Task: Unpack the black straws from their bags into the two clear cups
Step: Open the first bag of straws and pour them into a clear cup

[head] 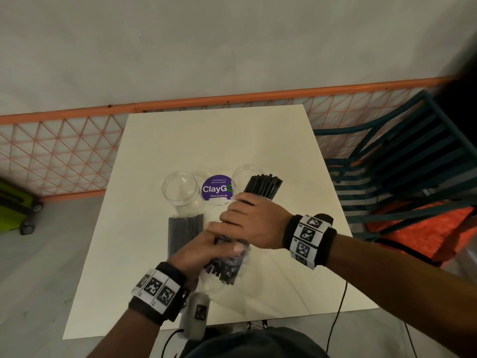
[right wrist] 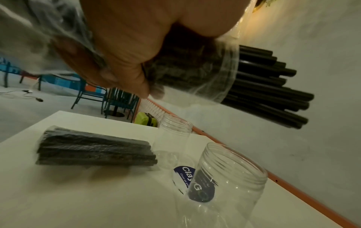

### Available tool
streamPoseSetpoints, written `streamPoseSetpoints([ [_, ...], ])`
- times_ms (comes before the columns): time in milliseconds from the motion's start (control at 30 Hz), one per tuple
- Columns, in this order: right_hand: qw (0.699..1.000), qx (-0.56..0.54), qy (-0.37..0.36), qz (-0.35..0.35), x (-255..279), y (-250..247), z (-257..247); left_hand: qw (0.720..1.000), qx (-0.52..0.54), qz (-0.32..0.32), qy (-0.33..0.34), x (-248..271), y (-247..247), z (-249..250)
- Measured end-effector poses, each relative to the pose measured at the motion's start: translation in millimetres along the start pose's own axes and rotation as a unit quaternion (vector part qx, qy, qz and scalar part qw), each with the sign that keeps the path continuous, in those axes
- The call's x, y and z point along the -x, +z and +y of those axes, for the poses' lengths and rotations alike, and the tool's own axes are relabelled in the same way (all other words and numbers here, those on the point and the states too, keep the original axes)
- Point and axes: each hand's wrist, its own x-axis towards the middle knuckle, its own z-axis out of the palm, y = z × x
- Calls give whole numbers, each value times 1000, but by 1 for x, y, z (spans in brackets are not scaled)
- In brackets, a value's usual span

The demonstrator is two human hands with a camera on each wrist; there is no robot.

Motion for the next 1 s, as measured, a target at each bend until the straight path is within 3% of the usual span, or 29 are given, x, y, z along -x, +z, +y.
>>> streamPoseSetpoints([
  [133,991,-13,28,127,-12,3,9,992,123,-14,-6,4,-5,16],
  [167,988,-17,35,147,-14,2,12,995,94,-29,18,7,-4,20],
  [200,986,-30,49,156,-17,1,15,995,82,-3,61,8,-8,29],
  [267,978,-76,100,164,-23,-4,23,983,160,-19,84,13,-13,47],
  [333,961,-132,171,171,-27,-13,31,973,227,-42,-10,3,-21,52],
  [400,938,-187,231,176,-30,-24,36,966,248,-67,-4,-2,-31,65],
  [433,918,-226,272,180,-32,-28,38,962,262,-79,11,-8,-26,74],
  [533,825,-308,428,204,-40,-33,45,983,173,47,42,-21,-27,81],
  [600,760,-334,501,246,-46,-39,48,985,152,65,39,-31,-25,83],
  [700,557,-510,540,372,-47,-49,61,994,62,87,34,-43,-17,83],
  [767,476,-517,568,428,-43,-41,77,981,-103,154,58,-43,-17,74],
  [867,426,-502,592,464,-41,-16,100,939,-298,163,59,-24,-24,42],
  [1000,392,-497,613,473,-41,6,114,928,-345,130,-50,17,-33,-14],
])
